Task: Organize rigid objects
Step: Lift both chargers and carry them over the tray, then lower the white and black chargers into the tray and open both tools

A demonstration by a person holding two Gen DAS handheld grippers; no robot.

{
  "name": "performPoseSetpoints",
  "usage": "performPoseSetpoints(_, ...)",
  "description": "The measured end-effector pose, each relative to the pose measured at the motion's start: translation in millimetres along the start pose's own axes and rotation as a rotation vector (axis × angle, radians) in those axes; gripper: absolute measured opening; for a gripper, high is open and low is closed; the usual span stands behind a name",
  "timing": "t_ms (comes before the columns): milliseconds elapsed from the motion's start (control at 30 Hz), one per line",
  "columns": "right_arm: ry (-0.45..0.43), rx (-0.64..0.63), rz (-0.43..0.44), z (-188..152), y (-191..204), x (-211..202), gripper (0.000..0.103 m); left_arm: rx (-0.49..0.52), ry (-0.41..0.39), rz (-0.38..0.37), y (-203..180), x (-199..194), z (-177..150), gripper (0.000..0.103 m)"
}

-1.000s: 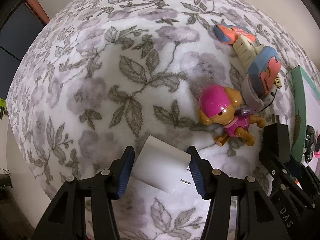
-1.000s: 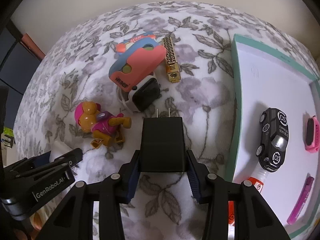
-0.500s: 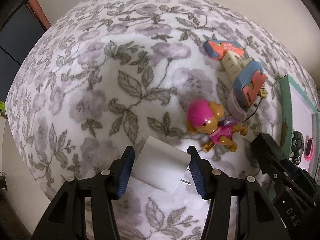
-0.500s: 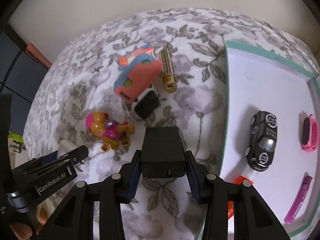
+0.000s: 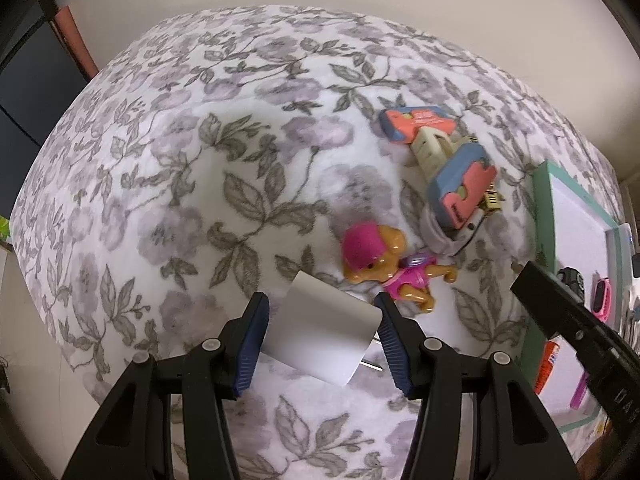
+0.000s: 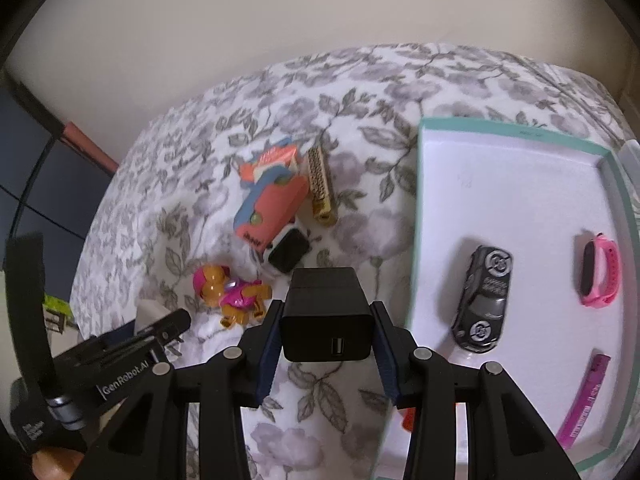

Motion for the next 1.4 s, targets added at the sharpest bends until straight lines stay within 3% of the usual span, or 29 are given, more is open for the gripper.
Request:
performPoseSetpoints(333, -0.058, 0.095, -0.049, 20, -46, -20, 0.044, 0.067, 0.008, -0.018, -37, 6, 10, 0.056)
performPoseSetpoints(567, -0.074, 0.232, -0.009, 34, -94, -33, 0.044, 0.165, -0.011, -0.047, -90, 1, 30, 0.056)
performPoseSetpoints(900, -0.129, 0.349, -0.055, 45, -154, -50, 0.044, 0.312, -0.045, -0.091, -170, 2, 52, 0.056)
performPoseSetpoints(1400, -0.189, 0.347, -0.146, 58, -185, -63, 0.045, 0.436, -0.077, -0.120, -236, 21, 71, 0.056)
Point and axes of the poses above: each gripper's, at about its wrist camera, not at the fingertips, and x roughly the way its jaws point, y to its left, z to its top, the point moved 5 cm from there along x, roughly the way its jaws point, and after that the axes turned 10 degrees about x, right-handed, at the moved point
